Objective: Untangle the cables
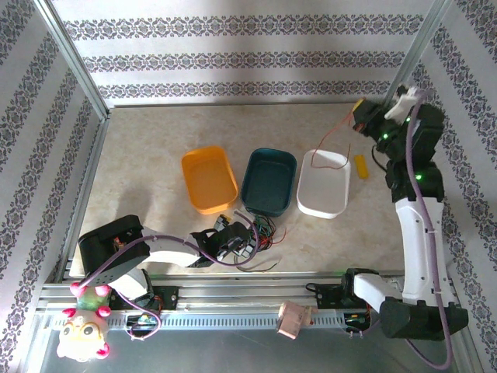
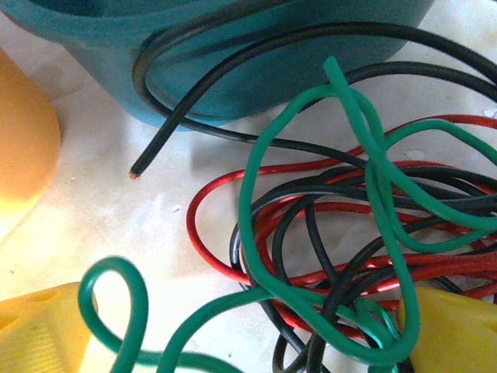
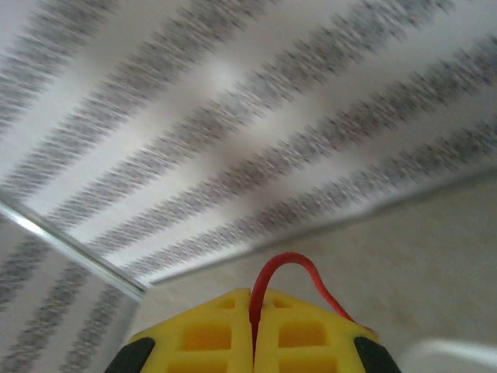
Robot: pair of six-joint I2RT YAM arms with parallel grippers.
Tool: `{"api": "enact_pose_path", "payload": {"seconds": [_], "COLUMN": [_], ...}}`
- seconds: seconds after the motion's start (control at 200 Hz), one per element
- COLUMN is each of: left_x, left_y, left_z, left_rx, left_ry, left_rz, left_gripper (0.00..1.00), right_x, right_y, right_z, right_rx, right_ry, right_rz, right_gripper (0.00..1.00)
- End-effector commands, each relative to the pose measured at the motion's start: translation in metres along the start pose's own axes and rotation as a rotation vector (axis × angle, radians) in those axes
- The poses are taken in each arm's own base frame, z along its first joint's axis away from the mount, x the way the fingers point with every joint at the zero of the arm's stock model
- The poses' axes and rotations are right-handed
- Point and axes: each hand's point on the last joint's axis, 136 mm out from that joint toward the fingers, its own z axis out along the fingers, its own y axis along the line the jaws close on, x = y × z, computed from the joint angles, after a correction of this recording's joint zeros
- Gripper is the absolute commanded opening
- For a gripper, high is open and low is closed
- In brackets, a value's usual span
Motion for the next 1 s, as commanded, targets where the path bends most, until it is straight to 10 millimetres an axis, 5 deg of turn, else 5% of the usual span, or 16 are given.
{"api": "enact_pose_path", "payload": {"seconds": [0.0, 0.33, 0.57, 0.825, 0.915, 0.999], "left_x": [-0.004, -0.032, -0.046, -0.077, -0.087, -0.092], "left_y": [0.006, 0.005, 0.014, 0.022, 0.023, 0.027], "left_z": [0.001, -0.007, -0.013, -0.030, -0.034, -0.036], "left_rx": [-0.024, -0.021, -0.073, -0.074, -0.068, -0.074], "left_ry": [0.020, -0.038, -0.070, -0.166, -0.186, -0.193], "left_rz": [0.032, -0.001, -0.063, -0.188, -0.204, -0.222], "left_gripper": [0.99, 0.99, 0.99, 0.99, 0.99, 0.99], "right_x": [0.030, 0.122, 0.183, 0.226, 0.237, 0.242], "right_y": [-0.052, -0.145, -0.155, -0.156, -0.160, -0.162], "right_z": [-0.003, -0.005, 0.021, 0.052, 0.061, 0.067], "right_rx": [0.183, 0.460, 0.413, 0.349, 0.360, 0.375], "right_ry": [0.016, 0.131, 0.327, 0.509, 0.560, 0.583], "right_rz": [0.003, 0.158, 0.182, 0.143, 0.151, 0.148], "right_gripper": [0.00, 0.00, 0.00, 0.03, 0.14, 0.49]}}
